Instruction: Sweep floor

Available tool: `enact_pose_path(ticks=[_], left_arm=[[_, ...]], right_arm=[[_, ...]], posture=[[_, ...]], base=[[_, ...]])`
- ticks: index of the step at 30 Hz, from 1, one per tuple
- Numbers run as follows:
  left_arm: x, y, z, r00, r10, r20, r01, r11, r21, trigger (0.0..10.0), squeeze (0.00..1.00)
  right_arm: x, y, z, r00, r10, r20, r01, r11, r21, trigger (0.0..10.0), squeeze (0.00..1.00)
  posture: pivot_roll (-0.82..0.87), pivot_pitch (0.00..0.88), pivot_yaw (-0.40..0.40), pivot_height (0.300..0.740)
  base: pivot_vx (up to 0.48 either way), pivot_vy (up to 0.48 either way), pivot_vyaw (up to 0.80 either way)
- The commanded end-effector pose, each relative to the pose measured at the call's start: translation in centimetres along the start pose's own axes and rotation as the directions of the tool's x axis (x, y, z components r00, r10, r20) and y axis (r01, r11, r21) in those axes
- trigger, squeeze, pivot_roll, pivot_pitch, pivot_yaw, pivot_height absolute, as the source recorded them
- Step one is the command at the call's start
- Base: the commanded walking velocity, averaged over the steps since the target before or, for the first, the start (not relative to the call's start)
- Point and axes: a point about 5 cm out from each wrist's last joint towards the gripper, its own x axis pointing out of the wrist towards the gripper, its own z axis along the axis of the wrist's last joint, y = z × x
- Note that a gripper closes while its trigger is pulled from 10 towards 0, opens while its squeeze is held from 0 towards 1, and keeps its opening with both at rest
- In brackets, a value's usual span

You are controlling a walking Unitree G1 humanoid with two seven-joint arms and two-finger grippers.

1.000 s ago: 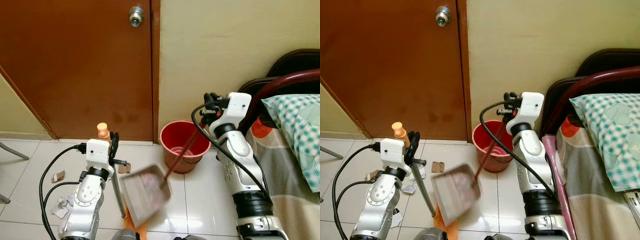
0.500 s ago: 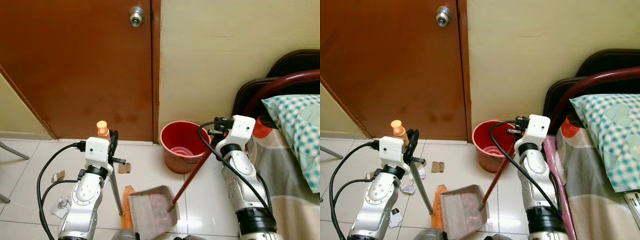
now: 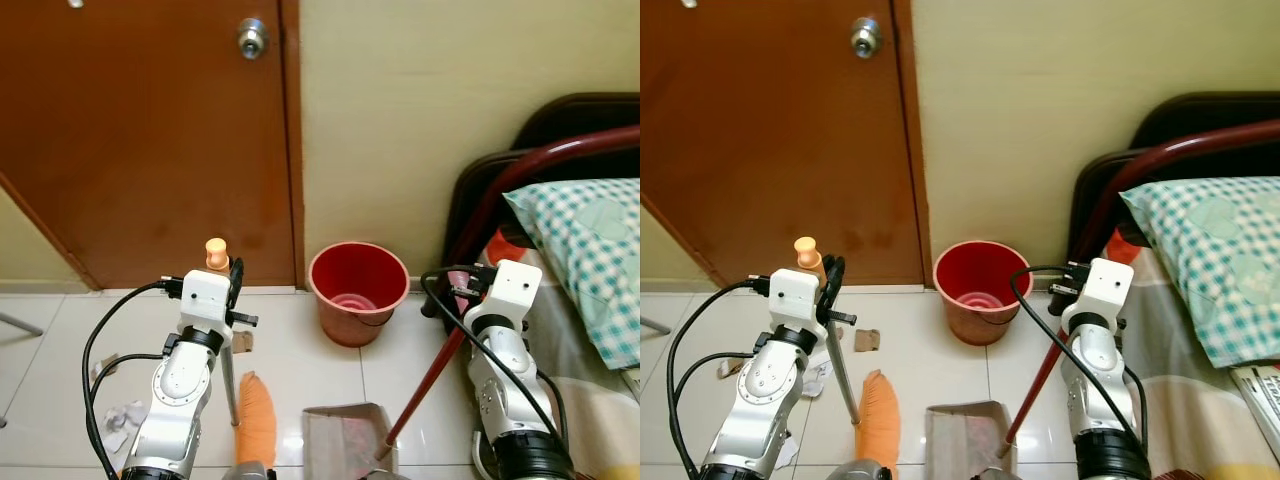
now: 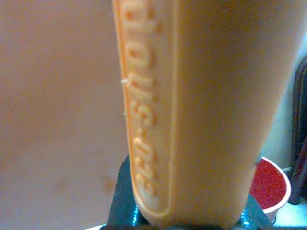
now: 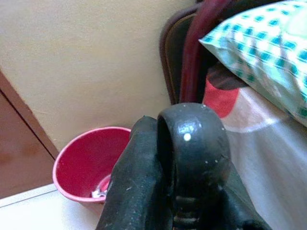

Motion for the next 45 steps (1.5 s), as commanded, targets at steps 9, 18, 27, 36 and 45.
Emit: enact_pose_path(ticks=[9, 18, 27, 36, 45], left_arm=[[-0.2, 0.3, 0.8, 1.0, 0.002, 0.031, -0.004, 0.999, 0.036, 10.0, 0.0], [0.5, 0.1, 1.9, 0.997, -0.016, 0.078, 0.013, 0.999, 0.044, 10.0, 0.0], [-0.5, 0.1, 1.3, 0.999, -0.014, 0.047, 0.013, 1.0, 0.022, 10.0, 0.0], [-2.2, 0.1, 1.5, 0.993, -0.038, 0.115, 0.007, 0.965, 0.26, 10.0, 0.0], [-0.7, -0.1, 2.4, 0.988, -0.074, 0.137, 0.043, 0.975, 0.218, 10.0, 0.0]], right_arm=[[0.1, 0.8, 0.5, 0.999, 0.044, 0.017, -0.044, 0.999, -0.007, 10.0, 0.0], [0.0, -0.1, 0.5, 1.0, 0.017, 0.026, -0.016, 0.999, -0.038, 10.0, 0.0], [-0.6, -1.0, -0.2, 1.0, 0.004, 0.004, -0.004, 0.999, -0.05, 10.0, 0.0], [-0.9, -2.0, -1.1, 0.999, -0.033, -0.01, 0.033, 0.999, -0.043, 10.0, 0.0], [0.1, -1.1, -0.1, 0.999, -0.026, 0.028, 0.027, 0.999, -0.044, 10.0, 0.0]], posture=[[0.01, 0.021, -0.019, 0.74], [-0.01, 0.017, -0.018, 0.74], [-0.01, 0.0, -0.026, 0.74], [0.0, 0.0, -0.006, 0.74], [0.0, 0.0, 0.01, 0.74]], base=[[0.0, 0.0, -0.2], [0.0, 0.0, -0.06], [0.0, 0.0, -0.73], [0.0, 0.0, 0.0], [0.0, 0.0, 0.0]])
